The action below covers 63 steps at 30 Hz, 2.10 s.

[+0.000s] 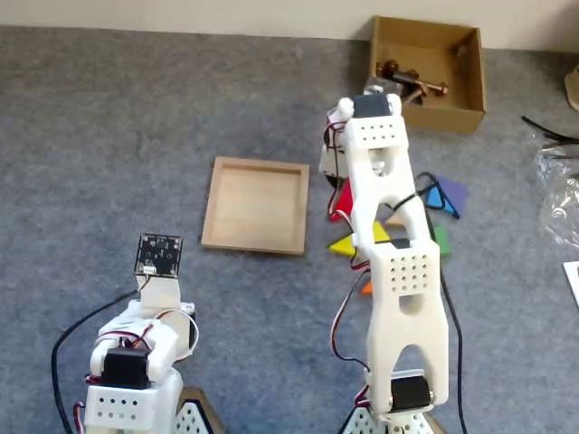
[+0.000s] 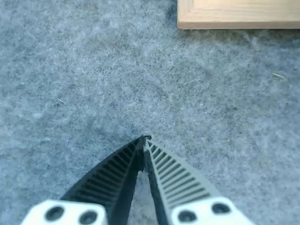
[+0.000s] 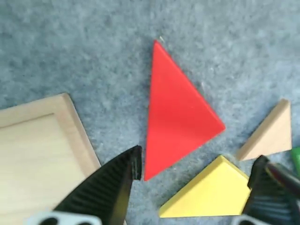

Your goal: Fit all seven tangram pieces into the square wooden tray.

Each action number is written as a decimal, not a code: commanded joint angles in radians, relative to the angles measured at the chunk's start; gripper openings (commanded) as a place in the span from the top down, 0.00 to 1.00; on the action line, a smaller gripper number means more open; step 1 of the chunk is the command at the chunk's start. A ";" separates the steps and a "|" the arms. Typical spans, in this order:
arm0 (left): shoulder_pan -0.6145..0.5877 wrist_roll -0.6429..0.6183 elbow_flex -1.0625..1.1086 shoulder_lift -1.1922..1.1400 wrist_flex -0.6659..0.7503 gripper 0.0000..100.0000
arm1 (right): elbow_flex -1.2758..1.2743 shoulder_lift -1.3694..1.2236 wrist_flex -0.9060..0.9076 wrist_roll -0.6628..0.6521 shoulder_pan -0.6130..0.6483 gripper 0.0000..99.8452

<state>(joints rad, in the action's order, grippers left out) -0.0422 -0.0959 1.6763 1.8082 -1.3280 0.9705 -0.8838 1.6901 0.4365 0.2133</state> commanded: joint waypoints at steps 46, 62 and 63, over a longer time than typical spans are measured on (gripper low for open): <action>0.018 -0.006 0.019 0.007 0.003 0.99 | 0.171 -0.150 -0.022 -0.014 -0.019 0.65; 0.018 -0.006 0.019 0.007 0.003 0.99 | 0.173 -0.150 -0.022 -0.014 -0.019 0.74; 0.018 -0.006 0.019 0.007 0.003 0.99 | 0.171 -0.150 -0.022 -0.014 -0.019 0.74</action>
<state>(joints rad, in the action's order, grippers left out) -0.0422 -0.0959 1.6763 1.8082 -1.3280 1.0902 -1.0480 1.6778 0.4365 0.1995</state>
